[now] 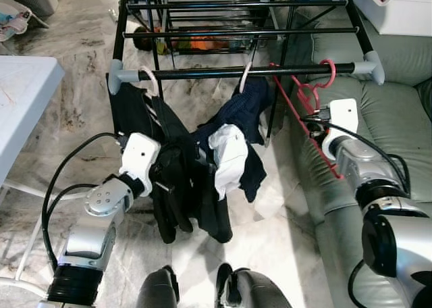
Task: Hang hanger
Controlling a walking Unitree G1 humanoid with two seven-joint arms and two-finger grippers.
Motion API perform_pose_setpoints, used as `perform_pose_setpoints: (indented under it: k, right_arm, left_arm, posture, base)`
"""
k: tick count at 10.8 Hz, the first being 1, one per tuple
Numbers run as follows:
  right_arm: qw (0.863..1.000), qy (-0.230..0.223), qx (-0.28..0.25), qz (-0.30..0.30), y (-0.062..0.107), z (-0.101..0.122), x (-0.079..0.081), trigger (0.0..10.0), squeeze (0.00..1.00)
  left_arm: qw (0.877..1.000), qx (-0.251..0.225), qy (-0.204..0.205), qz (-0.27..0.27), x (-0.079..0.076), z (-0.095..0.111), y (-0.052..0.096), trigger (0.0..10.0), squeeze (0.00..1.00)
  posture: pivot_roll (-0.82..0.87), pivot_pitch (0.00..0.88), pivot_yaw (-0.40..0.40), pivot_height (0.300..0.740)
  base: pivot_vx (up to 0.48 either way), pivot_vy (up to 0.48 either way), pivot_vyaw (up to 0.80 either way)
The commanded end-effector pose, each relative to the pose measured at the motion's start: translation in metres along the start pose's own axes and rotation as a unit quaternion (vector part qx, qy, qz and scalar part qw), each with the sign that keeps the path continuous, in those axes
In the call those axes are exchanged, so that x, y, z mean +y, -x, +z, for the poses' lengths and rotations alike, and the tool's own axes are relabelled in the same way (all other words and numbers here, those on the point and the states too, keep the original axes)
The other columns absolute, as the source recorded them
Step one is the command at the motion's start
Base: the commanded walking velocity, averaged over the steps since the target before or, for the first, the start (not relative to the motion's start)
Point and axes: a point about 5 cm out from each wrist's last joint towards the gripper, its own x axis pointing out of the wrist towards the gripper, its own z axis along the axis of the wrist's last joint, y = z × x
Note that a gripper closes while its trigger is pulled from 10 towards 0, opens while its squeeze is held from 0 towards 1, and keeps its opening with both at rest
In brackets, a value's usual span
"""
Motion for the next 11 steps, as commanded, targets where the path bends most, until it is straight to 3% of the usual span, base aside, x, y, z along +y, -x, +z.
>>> perform_pose_setpoints:
  k: [1, 4, 5, 8, 10, 11]
  right_arm:
    - [1.000, 0.004, 0.006, 0.001, 0.0010, 0.0021, -0.0058, 0.0, 0.00]
    - [1.000, -0.017, 0.012, 0.019, 0.0028, 0.0017, -0.0097, 0.9, 0.00]
    - [0.999, -0.022, 0.015, 0.029, 0.0034, 0.0004, -0.0096, 0.0, 0.00]
    - [0.998, -0.038, 0.018, 0.036, 0.0048, -0.0030, -0.0093, 0.0, 0.00]
    - [0.999, -0.020, 0.009, 0.038, 0.0063, -0.0074, -0.0069, 0.0, 0.00]
    - [0.999, 0.012, -0.018, 0.040, 0.0078, -0.0062, -0.0035, 0.3, 0.00]
  left_arm:
    - [1.000, 0.003, -0.006, -0.006, -0.0018, -0.0004, 0.0012, 10.0, 0.00]
    - [1.000, 0.007, -0.007, -0.009, -0.0027, -0.0015, 0.0010, 10.0, 0.00]
    - [1.000, 0.007, -0.008, -0.009, -0.0025, -0.0015, 0.0008, 10.0, 0.00]
    - [1.000, 0.007, -0.005, -0.009, -0.0052, -0.0021, 0.0003, 10.0, 0.00]
    - [1.000, 0.007, -0.004, -0.008, -0.0058, -0.0029, 0.0003, 10.0, 0.00]
    - [1.000, 0.007, -0.004, -0.007, -0.0062, -0.0029, -0.0005, 10.0, 0.00]
  posture:
    - [0.00, 0.173, -0.030, 0.740]
    - [-0.02, 0.179, -0.032, 0.740]
    - [-0.02, 0.180, -0.033, 0.740]
    - [-0.03, 0.183, -0.040, 0.740]
    - [-0.03, 0.179, -0.041, 0.740]
    - [-0.03, 0.179, -0.041, 0.740]
  base:
    - [0.000, 0.000, 0.00]
    - [0.000, 0.000, 0.00]
    - [0.000, 0.000, 0.00]
    - [0.000, 0.000, 0.00]
    - [0.000, 0.000, 0.00]
    - [0.000, 0.000, 0.00]
